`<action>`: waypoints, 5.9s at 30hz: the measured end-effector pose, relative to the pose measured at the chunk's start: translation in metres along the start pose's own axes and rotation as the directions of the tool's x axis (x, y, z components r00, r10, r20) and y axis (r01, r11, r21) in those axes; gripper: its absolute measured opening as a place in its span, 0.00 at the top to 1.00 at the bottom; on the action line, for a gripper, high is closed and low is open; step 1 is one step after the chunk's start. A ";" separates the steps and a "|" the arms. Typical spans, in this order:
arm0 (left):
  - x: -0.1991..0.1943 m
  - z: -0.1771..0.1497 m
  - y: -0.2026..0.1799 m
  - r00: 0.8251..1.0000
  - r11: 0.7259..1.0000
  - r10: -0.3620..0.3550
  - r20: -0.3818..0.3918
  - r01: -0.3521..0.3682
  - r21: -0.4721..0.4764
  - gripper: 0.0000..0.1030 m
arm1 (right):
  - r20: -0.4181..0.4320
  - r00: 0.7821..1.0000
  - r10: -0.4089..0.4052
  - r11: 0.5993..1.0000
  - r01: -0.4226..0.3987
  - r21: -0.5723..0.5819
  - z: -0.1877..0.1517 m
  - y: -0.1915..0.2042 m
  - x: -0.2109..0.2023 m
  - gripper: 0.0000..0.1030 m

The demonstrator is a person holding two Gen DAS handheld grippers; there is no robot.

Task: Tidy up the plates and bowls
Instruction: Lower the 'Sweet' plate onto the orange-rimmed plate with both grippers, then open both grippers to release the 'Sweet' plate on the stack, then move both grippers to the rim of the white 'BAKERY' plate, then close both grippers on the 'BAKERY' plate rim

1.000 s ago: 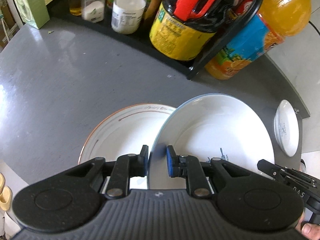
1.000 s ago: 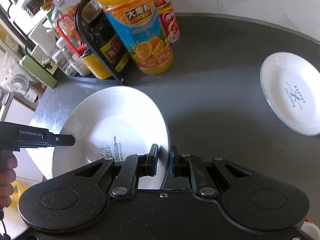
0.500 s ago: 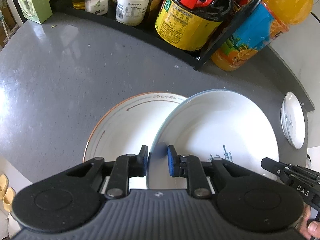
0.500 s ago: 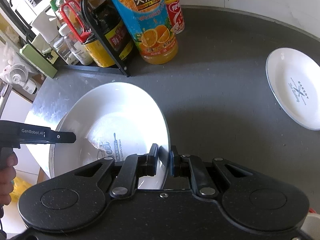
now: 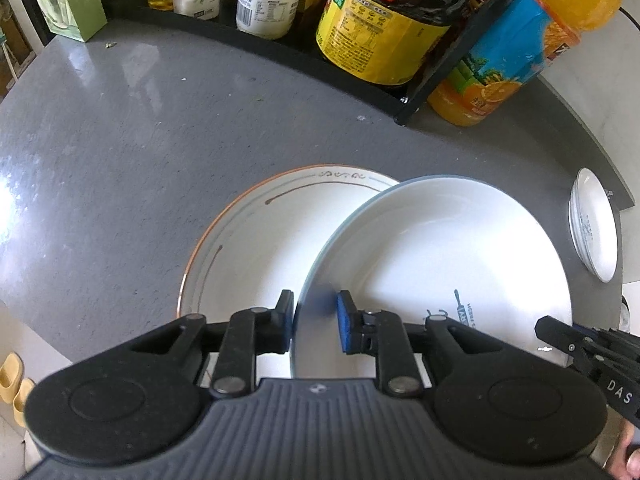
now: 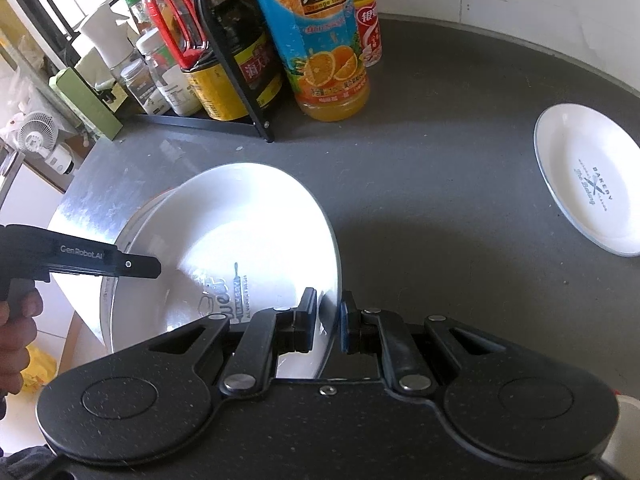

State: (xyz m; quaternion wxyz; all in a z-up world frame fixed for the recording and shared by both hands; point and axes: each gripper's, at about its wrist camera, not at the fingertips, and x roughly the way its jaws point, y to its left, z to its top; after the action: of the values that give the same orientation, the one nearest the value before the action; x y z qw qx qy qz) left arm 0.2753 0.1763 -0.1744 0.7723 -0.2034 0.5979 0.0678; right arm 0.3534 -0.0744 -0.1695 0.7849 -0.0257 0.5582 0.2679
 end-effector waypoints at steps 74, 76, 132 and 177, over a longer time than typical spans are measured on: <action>0.002 0.008 0.043 0.982 0.982 0.185 0.028 -0.186 0.044 0.26 | -0.048 0.992 -0.114 0.992 0.111 -0.052 -0.012 0.051 0.050 0.49; -0.006 0.011 0.038 0.985 0.984 0.170 0.040 -0.172 0.044 0.26 | -0.030 0.997 -0.072 0.997 0.071 -0.034 -0.009 0.048 0.043 0.49; -0.006 -0.006 -0.305 0.974 0.897 -0.149 0.170 0.061 0.437 0.26 | 0.350 0.903 -0.251 0.891 0.074 0.449 -0.078 -0.217 -0.156 0.45; 0.144 0.056 -0.340 0.986 0.954 -0.122 0.114 0.085 0.288 0.85 | 0.262 0.965 -0.027 0.835 -0.122 0.537 -0.009 -0.320 0.016 0.82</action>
State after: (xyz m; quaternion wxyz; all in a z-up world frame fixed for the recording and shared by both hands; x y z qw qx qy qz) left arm 0.4840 -0.1304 -0.2208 0.8333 -0.1173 0.5383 -0.0455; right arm 0.4933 -0.3446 -0.2703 0.8182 0.2491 0.5046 0.1175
